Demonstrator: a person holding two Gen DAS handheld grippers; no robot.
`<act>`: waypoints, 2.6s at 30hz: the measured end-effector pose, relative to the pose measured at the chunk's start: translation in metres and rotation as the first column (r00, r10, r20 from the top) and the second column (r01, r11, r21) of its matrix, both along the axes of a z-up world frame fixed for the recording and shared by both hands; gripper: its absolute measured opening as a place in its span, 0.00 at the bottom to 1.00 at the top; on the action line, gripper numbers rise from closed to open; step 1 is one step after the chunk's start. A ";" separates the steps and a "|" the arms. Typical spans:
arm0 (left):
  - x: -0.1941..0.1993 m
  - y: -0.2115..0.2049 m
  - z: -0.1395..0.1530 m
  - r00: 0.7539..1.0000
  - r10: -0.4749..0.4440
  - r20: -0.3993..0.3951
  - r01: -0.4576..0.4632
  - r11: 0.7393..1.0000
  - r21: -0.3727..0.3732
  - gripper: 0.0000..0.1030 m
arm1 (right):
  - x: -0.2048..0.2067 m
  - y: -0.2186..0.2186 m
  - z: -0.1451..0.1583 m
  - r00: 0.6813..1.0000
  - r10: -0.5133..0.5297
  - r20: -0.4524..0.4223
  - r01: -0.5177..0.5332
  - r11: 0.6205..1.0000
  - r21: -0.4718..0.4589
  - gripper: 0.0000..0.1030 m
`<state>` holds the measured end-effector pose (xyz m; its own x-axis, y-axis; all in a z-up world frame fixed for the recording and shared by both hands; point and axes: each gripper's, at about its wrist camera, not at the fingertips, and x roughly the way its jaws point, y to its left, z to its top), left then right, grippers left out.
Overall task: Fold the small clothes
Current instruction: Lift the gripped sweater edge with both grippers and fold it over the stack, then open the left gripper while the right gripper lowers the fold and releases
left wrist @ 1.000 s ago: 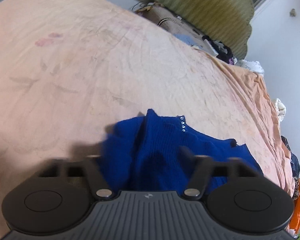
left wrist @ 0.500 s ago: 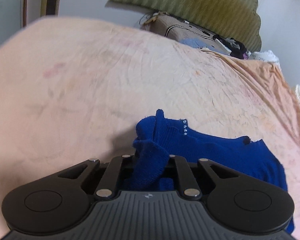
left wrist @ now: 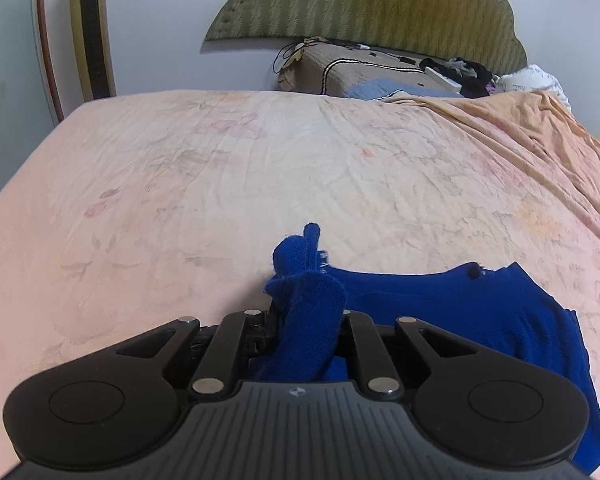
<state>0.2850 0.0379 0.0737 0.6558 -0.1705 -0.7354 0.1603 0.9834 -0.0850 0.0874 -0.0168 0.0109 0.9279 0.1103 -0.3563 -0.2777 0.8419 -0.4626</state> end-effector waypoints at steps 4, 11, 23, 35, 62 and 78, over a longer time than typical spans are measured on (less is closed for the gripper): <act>-0.005 -0.022 0.007 1.000 -0.013 0.014 0.013 1.000 0.026 0.11 | -0.007 -0.018 0.001 1.000 -0.027 0.005 0.027 0.999 0.033 0.05; -0.013 -0.065 0.017 0.998 -0.044 0.041 0.042 0.998 0.055 0.11 | -0.015 -0.051 0.002 0.997 -0.075 0.009 0.074 0.993 0.095 0.05; -0.020 -0.141 0.016 0.991 -0.118 0.057 0.114 0.991 0.065 0.11 | -0.018 -0.114 -0.001 0.984 -0.176 -0.035 0.180 0.963 0.200 0.05; -0.021 -0.195 0.002 0.984 -0.173 0.034 0.171 0.983 0.064 0.11 | -0.021 -0.160 -0.004 0.959 -0.256 -0.121 0.283 0.890 0.359 0.05; -0.019 -0.260 -0.029 0.964 -0.257 -0.075 0.261 0.964 0.055 0.15 | -0.030 -0.223 -0.024 0.916 -0.290 -0.277 0.400 0.720 0.568 0.05; -0.020 -0.218 0.009 0.980 -0.196 0.014 0.195 0.959 -0.205 0.74 | -0.025 -0.265 -0.045 0.873 -0.189 -0.451 0.479 0.510 0.714 0.30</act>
<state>0.2650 -0.1796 0.0827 0.5904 -0.4417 -0.6755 0.3466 0.8946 -0.2820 0.0627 -0.2823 -0.0340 0.8286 0.1803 -0.5301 0.1170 0.8701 0.4788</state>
